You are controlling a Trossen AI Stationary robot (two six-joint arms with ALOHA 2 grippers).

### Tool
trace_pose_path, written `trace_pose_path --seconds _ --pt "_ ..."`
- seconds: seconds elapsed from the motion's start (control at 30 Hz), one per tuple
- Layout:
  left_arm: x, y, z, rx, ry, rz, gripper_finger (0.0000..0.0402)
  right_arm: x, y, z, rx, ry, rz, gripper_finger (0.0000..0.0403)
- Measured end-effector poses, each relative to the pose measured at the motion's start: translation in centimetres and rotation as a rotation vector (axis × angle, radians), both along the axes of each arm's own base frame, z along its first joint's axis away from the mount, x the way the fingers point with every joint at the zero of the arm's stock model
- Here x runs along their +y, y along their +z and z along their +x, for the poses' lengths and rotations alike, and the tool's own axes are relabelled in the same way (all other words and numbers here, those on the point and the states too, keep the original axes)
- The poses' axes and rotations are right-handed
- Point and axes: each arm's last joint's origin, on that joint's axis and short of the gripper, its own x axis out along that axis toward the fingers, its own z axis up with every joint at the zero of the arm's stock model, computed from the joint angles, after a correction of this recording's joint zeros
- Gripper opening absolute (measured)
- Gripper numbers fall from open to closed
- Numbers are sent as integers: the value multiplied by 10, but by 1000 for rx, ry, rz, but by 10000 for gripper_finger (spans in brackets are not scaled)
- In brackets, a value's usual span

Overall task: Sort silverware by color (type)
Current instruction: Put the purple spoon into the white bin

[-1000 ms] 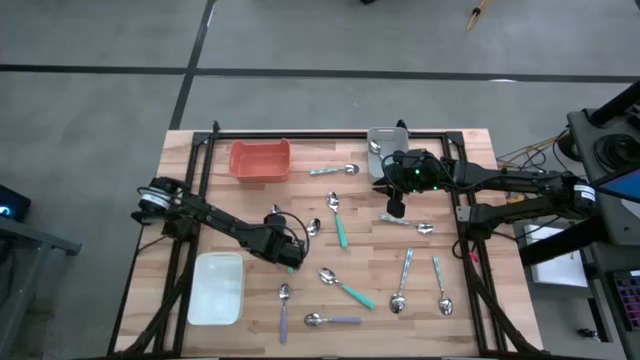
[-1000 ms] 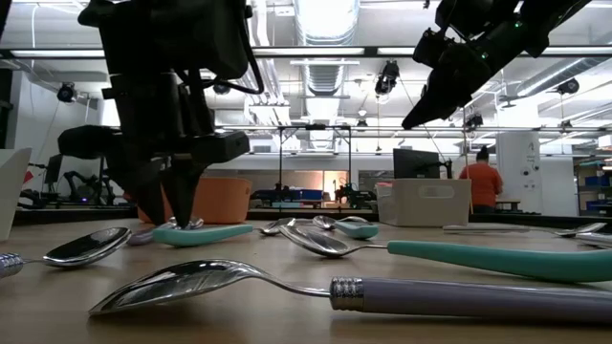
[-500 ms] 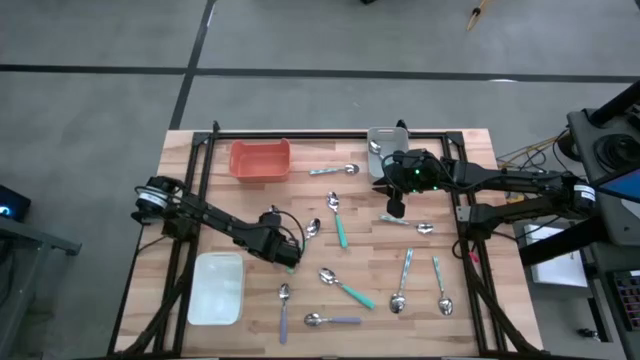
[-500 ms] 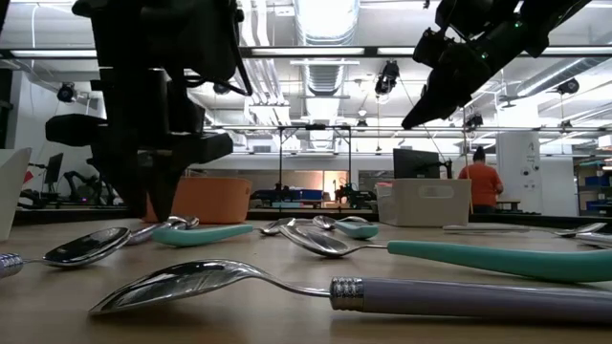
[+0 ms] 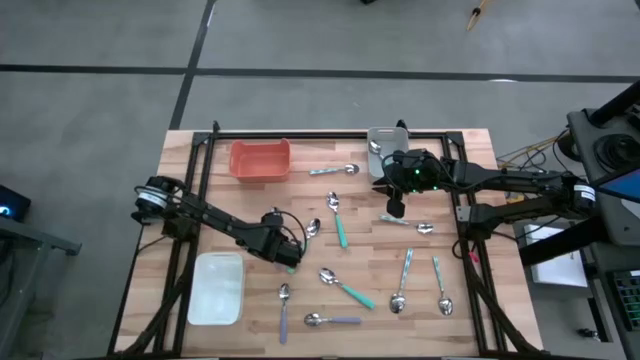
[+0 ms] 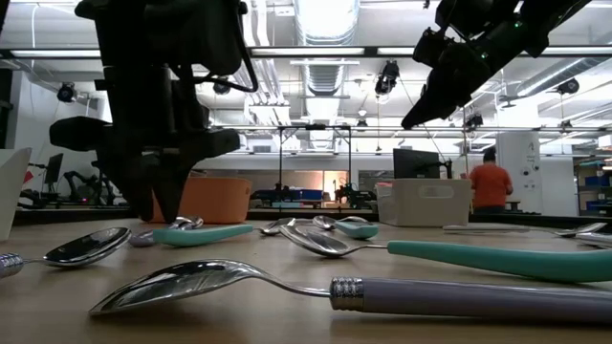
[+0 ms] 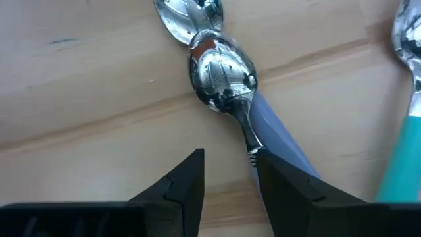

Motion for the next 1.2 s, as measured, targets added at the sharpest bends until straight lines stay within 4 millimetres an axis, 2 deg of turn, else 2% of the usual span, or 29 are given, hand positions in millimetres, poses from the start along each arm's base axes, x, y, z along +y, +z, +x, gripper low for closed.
trace_pose_path --seconds 0.4,0.77,0.9,1.03,1.2 --pt "-3 8 8 -63 3 -28 120 0 0 0 -2 0 -1 63" --pt "-2 -13 10 8 1 -9 111 0 1 1 -25 0 -8 63" --pt "-2 -14 10 10 2 -12 105 0 1 1 -24 0 -8 63" --pt "-2 -16 9 8 0 -12 79 0 1 1 -24 0 -8 63" --pt "-1 -16 8 16 5 -9 23 0 0 1 -23 0 -7 63"
